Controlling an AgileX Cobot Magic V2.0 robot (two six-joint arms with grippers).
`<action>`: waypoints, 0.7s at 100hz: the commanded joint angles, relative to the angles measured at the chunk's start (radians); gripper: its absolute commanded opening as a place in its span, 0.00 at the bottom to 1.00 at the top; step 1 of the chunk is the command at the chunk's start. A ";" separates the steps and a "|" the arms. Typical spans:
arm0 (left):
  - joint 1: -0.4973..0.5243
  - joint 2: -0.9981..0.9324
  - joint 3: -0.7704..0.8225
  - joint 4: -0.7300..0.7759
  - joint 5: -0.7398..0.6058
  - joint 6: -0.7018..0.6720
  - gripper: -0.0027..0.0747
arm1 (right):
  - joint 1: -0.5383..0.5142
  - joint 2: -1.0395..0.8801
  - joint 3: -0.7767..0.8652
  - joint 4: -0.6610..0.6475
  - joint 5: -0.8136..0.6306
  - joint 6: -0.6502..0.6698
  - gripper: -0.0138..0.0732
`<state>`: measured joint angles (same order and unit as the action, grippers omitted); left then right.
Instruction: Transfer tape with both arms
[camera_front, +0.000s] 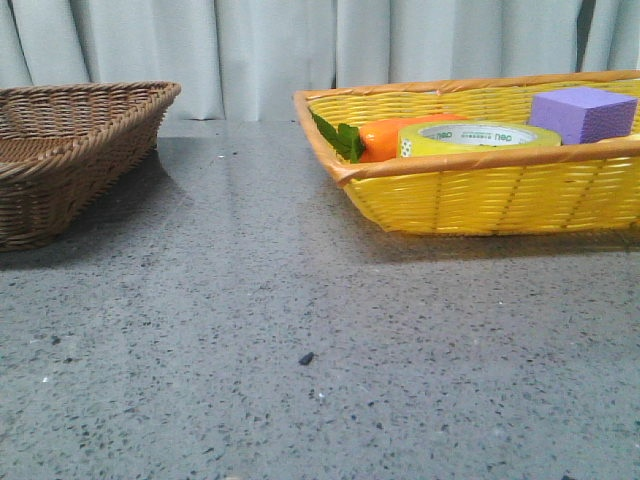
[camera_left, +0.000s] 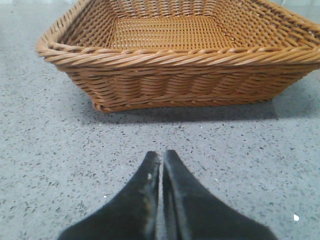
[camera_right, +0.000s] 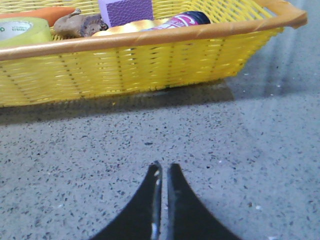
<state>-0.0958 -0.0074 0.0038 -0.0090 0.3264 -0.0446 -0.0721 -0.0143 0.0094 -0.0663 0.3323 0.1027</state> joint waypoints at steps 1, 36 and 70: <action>0.001 -0.028 0.009 0.000 -0.056 -0.006 0.01 | -0.006 -0.016 0.022 -0.007 -0.016 -0.007 0.08; 0.001 -0.028 0.009 0.000 -0.062 -0.006 0.01 | -0.006 -0.016 0.022 -0.007 -0.016 -0.007 0.08; 0.001 -0.028 0.009 -0.013 -0.114 -0.006 0.01 | -0.006 -0.016 0.022 -0.007 -0.016 -0.007 0.08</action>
<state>-0.0958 -0.0074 0.0038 -0.0156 0.3069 -0.0446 -0.0721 -0.0143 0.0094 -0.0663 0.3323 0.1027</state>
